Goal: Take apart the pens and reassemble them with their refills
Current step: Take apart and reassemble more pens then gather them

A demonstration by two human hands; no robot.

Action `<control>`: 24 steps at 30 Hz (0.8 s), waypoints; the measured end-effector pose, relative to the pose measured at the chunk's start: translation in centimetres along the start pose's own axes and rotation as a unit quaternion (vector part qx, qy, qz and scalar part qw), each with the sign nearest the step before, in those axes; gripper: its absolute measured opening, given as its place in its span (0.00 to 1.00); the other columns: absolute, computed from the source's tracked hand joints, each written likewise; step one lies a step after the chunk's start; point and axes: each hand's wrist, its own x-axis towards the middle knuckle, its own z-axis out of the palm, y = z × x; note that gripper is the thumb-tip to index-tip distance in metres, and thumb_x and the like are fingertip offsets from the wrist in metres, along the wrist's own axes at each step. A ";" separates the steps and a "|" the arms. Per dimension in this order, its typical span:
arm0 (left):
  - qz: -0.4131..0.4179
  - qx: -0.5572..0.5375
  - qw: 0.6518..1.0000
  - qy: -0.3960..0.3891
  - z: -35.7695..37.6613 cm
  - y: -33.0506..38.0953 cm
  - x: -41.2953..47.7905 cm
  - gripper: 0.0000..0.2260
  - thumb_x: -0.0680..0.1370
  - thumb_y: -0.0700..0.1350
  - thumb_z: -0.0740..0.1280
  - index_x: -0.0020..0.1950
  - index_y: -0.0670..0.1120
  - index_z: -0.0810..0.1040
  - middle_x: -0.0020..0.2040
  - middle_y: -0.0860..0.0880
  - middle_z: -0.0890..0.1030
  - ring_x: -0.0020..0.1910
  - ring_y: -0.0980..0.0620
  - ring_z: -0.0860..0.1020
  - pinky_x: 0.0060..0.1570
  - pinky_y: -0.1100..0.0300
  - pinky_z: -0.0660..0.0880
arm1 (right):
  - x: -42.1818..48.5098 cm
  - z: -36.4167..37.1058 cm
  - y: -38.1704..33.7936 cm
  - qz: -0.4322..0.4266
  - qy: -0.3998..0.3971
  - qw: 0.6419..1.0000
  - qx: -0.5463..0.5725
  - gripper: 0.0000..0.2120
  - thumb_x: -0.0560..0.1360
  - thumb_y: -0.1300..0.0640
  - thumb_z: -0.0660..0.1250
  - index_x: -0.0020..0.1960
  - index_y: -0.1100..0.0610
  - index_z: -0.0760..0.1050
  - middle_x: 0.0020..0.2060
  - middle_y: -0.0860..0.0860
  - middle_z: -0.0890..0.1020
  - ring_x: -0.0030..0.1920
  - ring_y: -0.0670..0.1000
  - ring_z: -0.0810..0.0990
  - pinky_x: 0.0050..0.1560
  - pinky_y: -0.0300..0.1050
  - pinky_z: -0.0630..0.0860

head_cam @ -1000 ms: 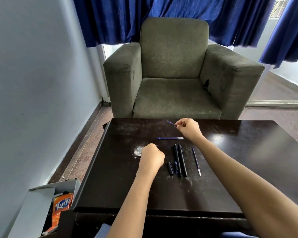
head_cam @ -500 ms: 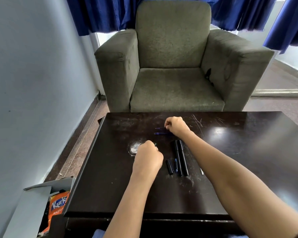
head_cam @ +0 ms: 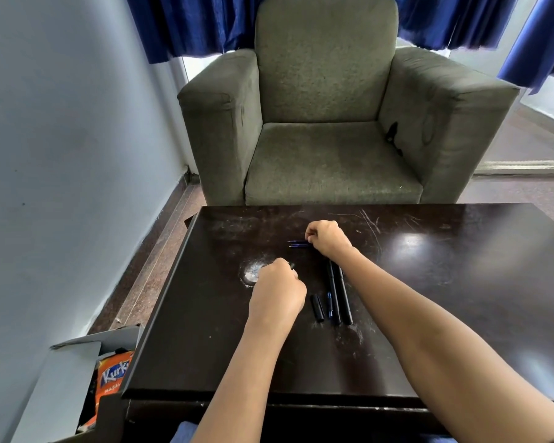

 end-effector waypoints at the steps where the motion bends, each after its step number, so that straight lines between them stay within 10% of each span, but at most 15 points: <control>1: 0.001 -0.001 1.000 0.000 0.0 0.0 0.0 0.13 0.81 0.39 0.57 0.63 0.42 0.74 0.60 0.42 0.75 0.53 0.45 0.78 0.48 0.56 0.74 | 0.0 -0.1 0.1 -0.001 0.000 1.000 0.000 0.08 0.75 0.64 0.63 0.48 0.58 0.80 0.47 0.57 0.83 0.50 0.58 0.80 0.50 0.51 0.78; 24: -0.005 -0.007 1.000 -0.005 0.1 0.3 -0.1 0.14 0.81 0.40 0.56 0.65 0.42 0.73 0.61 0.43 0.75 0.55 0.45 0.78 0.51 0.55 0.75 | 0.4 -0.9 1.6 -0.014 -0.041 0.999 0.003 0.05 0.72 0.61 0.68 0.43 0.53 0.81 0.44 0.55 0.83 0.47 0.56 0.81 0.53 0.51 0.78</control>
